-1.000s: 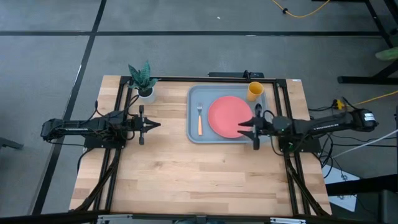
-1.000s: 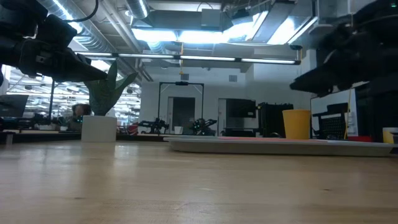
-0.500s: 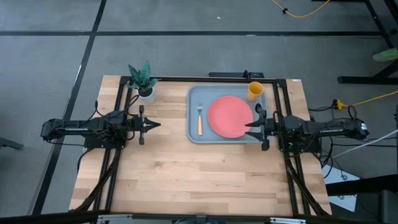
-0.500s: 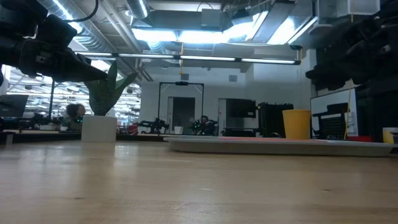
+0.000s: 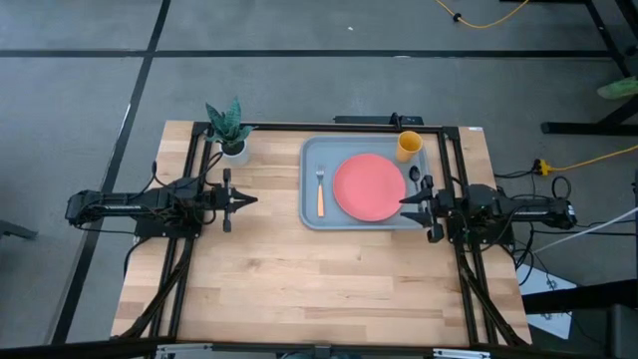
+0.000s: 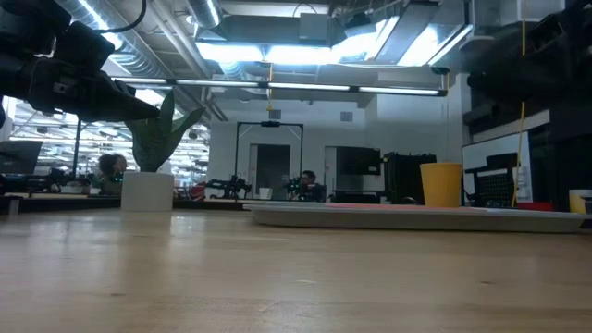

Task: Pick and place plate/cup/fork/spoon on tray
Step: Return to Home Position

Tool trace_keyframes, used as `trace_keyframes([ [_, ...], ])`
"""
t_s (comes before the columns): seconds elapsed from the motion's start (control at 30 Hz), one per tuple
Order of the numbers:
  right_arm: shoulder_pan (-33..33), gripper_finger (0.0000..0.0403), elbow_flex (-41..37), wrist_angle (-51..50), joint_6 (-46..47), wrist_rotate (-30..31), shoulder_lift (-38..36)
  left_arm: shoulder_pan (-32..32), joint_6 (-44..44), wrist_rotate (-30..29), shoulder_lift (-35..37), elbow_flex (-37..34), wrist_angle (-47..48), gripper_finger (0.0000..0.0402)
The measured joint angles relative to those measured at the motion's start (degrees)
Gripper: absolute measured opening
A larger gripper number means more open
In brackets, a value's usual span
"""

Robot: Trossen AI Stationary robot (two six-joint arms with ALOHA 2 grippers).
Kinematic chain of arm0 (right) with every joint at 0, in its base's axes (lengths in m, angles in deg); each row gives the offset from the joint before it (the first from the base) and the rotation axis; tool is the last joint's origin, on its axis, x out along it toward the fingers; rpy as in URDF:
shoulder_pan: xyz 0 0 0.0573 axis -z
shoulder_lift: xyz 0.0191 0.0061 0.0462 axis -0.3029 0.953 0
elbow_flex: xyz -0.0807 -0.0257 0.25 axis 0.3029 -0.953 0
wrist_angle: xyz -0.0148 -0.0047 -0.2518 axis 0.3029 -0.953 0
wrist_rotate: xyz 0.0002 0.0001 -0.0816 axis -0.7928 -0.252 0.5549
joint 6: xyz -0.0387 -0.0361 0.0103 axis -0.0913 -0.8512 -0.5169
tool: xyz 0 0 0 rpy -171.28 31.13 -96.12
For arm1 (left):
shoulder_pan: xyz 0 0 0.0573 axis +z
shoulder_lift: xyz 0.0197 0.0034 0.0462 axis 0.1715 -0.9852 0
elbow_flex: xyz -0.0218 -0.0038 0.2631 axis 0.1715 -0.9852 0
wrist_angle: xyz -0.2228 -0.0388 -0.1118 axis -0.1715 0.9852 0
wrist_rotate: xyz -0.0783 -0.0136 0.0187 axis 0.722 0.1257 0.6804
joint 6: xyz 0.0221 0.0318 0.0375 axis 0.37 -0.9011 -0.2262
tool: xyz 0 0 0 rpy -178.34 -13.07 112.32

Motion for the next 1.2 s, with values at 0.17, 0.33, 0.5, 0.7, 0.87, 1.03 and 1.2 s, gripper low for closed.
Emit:
trace_keyframes([
  [0.17, -0.01, 0.0171, 0.02, 0.08, -0.09, 0.00, 0.05, -0.02, 0.00, 0.00, 0.02, 0.00, 0.00, 0.0000],
  [0.33, -0.03, 0.0171, 0.01, -0.51, -0.10, 0.00, 0.16, -0.01, 0.00, 0.00, 0.01, 0.01, 0.00, 0.0000],
  [0.5, -0.03, 0.0171, 0.02, -0.51, -0.09, 0.00, 0.19, 0.00, 0.00, 0.00, 0.02, 0.00, 0.00, 0.0000],
  [0.7, -0.02, 0.0171, 0.02, -0.49, -0.09, 0.00, 0.19, 0.00, 0.00, -0.01, 0.02, 0.01, 0.00, 0.0000],
  [0.87, -0.03, 0.0171, 0.02, -0.46, -0.09, 0.02, 0.19, -0.01, 0.00, 0.00, 0.02, 0.00, 0.00, 0.0000],
  [1.03, -0.03, 0.0171, 0.02, -0.44, -0.10, 0.02, 0.19, -0.02, 0.00, 0.00, 0.02, 0.00, 0.00, 0.0000],
  [1.2, -0.03, 0.0171, 0.00, -0.42, -0.11, 0.02, 0.19, -0.01, 0.00, 0.00, 0.01, 0.02, 0.00, 0.0000],
])
